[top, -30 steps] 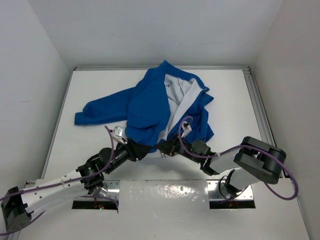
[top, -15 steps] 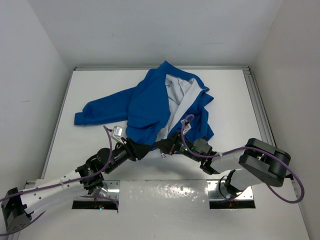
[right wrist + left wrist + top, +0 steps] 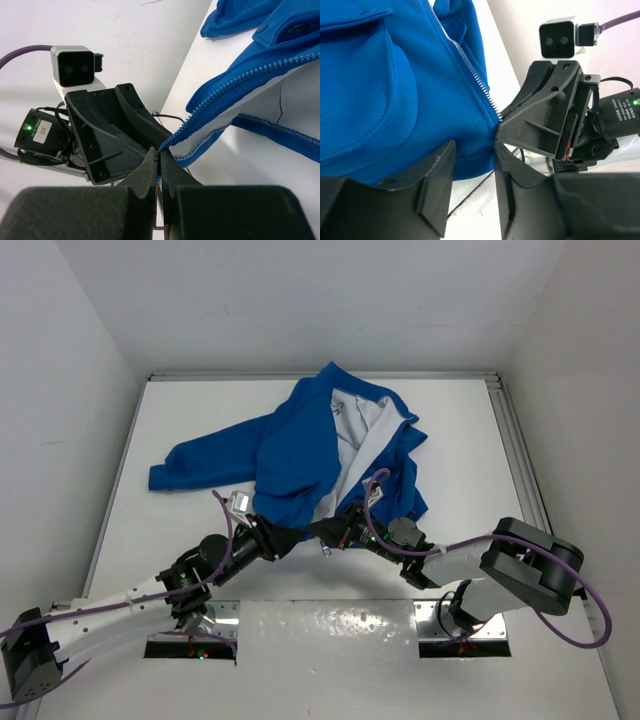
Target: Zip up the jacket
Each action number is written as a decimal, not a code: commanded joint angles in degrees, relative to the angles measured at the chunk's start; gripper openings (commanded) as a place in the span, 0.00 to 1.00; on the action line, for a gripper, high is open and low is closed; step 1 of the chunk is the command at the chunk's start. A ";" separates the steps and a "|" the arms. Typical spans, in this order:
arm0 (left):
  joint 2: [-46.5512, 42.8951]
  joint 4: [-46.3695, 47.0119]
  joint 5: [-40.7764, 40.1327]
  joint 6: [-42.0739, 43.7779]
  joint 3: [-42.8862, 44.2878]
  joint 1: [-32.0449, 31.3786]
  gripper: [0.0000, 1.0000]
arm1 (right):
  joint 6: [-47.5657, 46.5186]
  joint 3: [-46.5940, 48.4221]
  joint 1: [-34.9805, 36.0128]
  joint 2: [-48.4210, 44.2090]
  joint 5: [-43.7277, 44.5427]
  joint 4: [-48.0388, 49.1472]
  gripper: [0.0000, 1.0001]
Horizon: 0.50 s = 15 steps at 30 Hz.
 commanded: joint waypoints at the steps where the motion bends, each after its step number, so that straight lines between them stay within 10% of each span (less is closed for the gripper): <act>1: 0.17 4.29 -1.11 1.13 -0.02 0.55 0.33 | 0.49 1.72 0.00 -1.71 -1.29 23.12 0.00; 15: 1.84 8.95 2.32 2.45 -0.02 0.55 0.19 | 1.01 1.63 0.00 -1.27 -1.03 23.12 0.00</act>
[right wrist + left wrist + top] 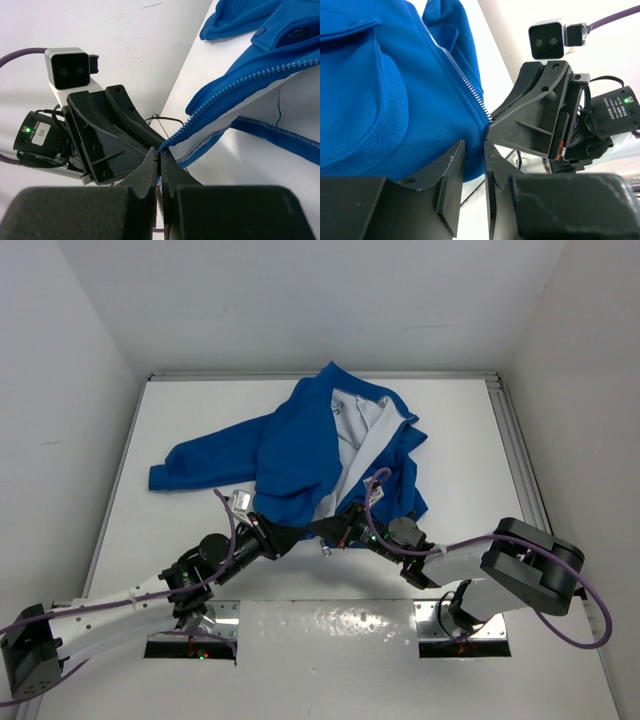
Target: Zip up the jacket
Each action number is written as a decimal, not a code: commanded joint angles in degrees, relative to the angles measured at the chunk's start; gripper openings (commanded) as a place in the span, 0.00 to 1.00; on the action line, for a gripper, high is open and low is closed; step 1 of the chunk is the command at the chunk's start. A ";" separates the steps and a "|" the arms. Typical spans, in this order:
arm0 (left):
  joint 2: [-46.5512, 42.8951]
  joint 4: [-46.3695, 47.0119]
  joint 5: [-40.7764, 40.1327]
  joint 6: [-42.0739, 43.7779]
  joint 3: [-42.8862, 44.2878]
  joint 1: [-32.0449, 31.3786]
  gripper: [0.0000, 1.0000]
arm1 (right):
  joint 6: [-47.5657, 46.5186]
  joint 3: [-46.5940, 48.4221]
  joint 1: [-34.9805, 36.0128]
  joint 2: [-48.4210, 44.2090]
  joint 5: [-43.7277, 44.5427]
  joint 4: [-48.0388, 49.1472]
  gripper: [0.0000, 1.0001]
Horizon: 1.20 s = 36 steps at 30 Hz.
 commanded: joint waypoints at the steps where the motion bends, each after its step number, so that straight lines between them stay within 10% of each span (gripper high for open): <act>1: 0.33 5.27 1.84 1.16 0.18 0.55 0.19 | 0.80 1.81 0.26 -1.01 -1.45 23.12 0.00; 10: 0.95 5.46 4.83 1.25 0.44 0.46 0.25 | 0.62 2.34 0.26 -1.27 -1.01 23.12 0.00; 19: 0.51 5.64 5.27 1.25 0.70 0.55 0.00 | 0.36 2.42 0.17 -1.36 0.22 23.12 0.00; 29: -3.97 -0.43 0.09 4.58 1.41 0.55 0.00 | 1.05 -2.31 0.17 -2.50 1.28 22.33 0.01; 36: -4.67 -2.63 -6.15 6.88 2.64 0.46 0.00 | -2.72 -4.51 0.17 -11.80 3.56 -0.57 0.55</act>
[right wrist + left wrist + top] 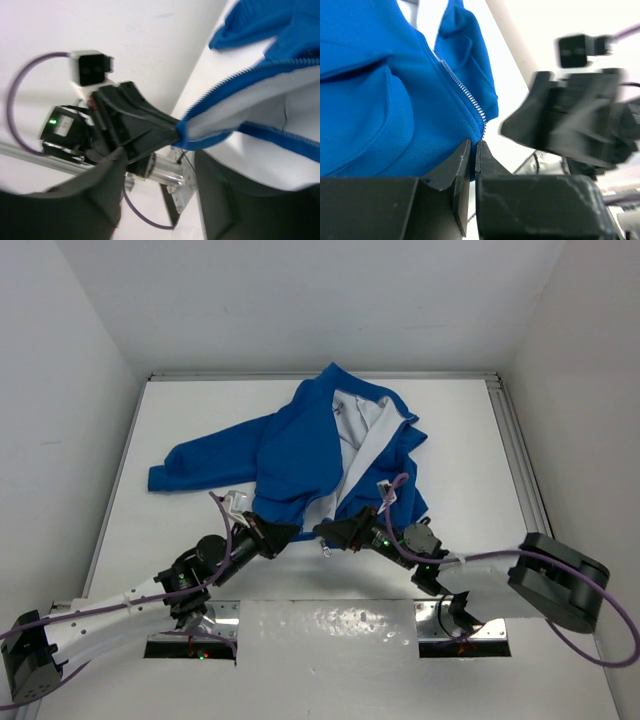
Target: Zip up the jacket
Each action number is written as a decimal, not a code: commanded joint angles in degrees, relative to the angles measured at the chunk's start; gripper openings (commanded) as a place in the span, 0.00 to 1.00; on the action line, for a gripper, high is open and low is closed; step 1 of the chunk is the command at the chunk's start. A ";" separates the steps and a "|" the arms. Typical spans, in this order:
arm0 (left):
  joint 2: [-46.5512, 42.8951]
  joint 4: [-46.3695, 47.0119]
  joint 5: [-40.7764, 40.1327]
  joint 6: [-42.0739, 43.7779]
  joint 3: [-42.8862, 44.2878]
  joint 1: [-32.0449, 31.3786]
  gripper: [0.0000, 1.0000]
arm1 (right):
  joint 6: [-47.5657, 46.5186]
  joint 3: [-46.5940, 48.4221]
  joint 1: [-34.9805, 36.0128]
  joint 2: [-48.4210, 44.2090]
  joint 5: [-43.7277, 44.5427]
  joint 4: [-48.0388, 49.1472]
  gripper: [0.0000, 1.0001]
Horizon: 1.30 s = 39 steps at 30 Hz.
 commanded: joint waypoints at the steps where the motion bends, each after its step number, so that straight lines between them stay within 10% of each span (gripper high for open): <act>1: -1.07 1.04 -5.64 1.59 2.60 0.46 0.00 | -3.35 -1.04 0.00 -6.70 3.23 -1.89 0.59; 5: -0.98 3.14 -8.73 0.80 2.16 0.46 0.00 | -8.96 0.34 0.00 -15.84 5.35 -18.40 0.62; 11: 1.04 5.70 -11.98 -3.15 0.23 0.46 0.00 | -12.41 4.92 0.09 -21.21 2.80 -37.64 0.00; 16: 0.86 4.29 -17.34 -6.41 0.75 0.46 0.00 | -15.39 9.14 0.26 -20.09 5.88 -53.58 0.00; 30: 5.27 12.29 -6.46 -11.42 -0.92 0.46 0.00 | -13.03 12.93 0.79 -13.22 0.51 -34.78 0.36; 35: 1.66 6.86 -9.69 -6.62 -0.39 0.46 0.00 | -13.73 12.58 0.79 -12.52 6.48 -48.91 0.02; 39: 2.09 5.44 -11.90 -0.37 1.97 0.46 0.00 | -15.40 12.31 0.88 -9.18 7.63 -54.90 0.00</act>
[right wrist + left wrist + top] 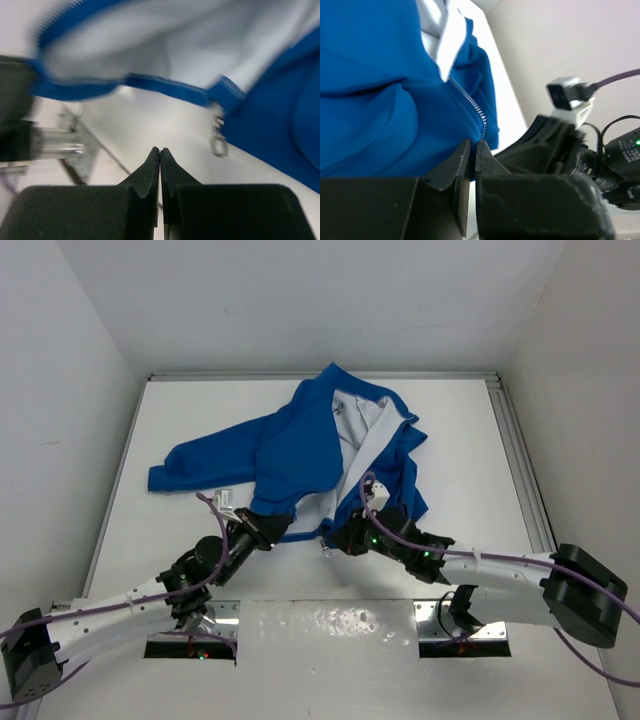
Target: Zip up the jacket
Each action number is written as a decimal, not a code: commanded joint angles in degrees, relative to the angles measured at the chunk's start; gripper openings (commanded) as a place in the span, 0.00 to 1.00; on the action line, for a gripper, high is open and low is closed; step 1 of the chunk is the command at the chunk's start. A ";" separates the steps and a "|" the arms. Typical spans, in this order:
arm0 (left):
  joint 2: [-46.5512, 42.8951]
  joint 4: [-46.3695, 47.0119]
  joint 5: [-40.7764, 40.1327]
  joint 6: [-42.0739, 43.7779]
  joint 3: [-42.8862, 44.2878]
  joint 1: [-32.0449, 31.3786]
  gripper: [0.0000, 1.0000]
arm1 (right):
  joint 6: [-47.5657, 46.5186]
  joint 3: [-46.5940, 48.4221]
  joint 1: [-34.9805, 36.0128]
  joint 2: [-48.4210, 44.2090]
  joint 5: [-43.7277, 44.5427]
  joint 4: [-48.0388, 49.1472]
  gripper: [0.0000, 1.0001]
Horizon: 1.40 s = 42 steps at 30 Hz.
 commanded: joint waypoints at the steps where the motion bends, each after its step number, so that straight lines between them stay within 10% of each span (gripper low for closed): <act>1: 0.71 0.24 -2.50 8.34 4.01 0.55 0.00 | -1.84 1.25 0.40 3.32 2.98 -6.08 0.00; 7: 2.83 2.87 -2.68 10.30 3.84 0.55 0.00 | -6.76 8.89 1.10 11.24 7.80 -14.08 0.34; 14: 0.99 0.42 -3.91 9.77 3.49 0.55 0.00 | -11.07 18.21 4.52 22.65 18.60 -22.15 0.41; 30: 0.98 0.49 -3.39 8.37 2.88 1.17 0.00 | -7.92 20.61 9.80 26.29 32.06 -26.84 0.29; 42: 2.92 5.42 0.74 3.71 1.21 1.17 0.00 | -4.75 8.28 10.07 -2.21 14.94 3.21 0.04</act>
